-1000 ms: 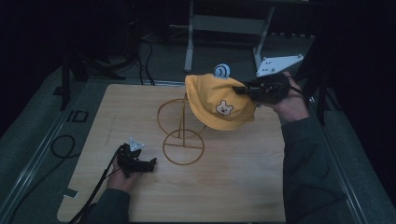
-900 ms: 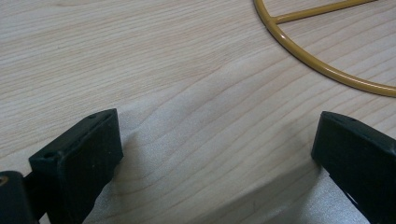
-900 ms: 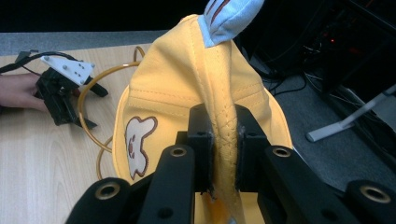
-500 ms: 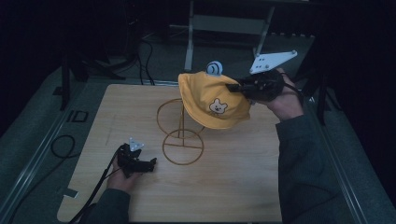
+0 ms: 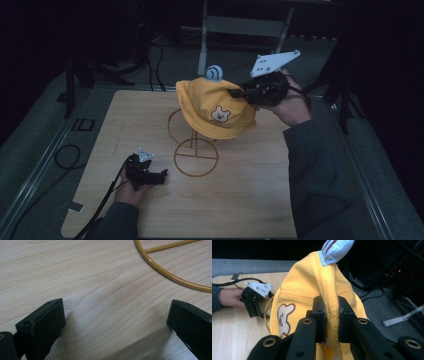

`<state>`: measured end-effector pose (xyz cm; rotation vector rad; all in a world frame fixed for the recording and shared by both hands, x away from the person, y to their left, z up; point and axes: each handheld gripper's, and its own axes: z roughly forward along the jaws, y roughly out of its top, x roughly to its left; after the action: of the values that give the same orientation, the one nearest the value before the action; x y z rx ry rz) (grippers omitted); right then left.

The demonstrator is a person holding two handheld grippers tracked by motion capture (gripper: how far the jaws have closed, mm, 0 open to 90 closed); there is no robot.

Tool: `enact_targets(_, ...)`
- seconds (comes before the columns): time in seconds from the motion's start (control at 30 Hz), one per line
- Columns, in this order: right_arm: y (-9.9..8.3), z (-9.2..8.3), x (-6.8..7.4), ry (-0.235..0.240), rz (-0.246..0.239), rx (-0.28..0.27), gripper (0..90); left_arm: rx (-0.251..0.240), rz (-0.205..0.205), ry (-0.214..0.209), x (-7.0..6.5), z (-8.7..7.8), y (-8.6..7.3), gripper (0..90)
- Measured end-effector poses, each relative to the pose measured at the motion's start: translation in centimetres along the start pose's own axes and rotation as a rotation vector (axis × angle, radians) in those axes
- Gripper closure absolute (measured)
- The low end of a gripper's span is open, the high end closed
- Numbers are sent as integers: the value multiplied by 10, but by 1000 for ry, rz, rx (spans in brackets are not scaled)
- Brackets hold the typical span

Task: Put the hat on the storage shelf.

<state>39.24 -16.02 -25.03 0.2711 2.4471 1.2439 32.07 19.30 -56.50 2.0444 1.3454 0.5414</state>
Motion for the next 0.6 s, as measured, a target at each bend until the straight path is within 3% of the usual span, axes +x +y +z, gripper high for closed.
enact_targets(0.33,17,35,9,34,-24,51,782,1,-2,-3,0,0,0,19)
enact_targets(0.6,28,76,22,32,-56,140,753,-4,-6,-1,0,0,0,19)
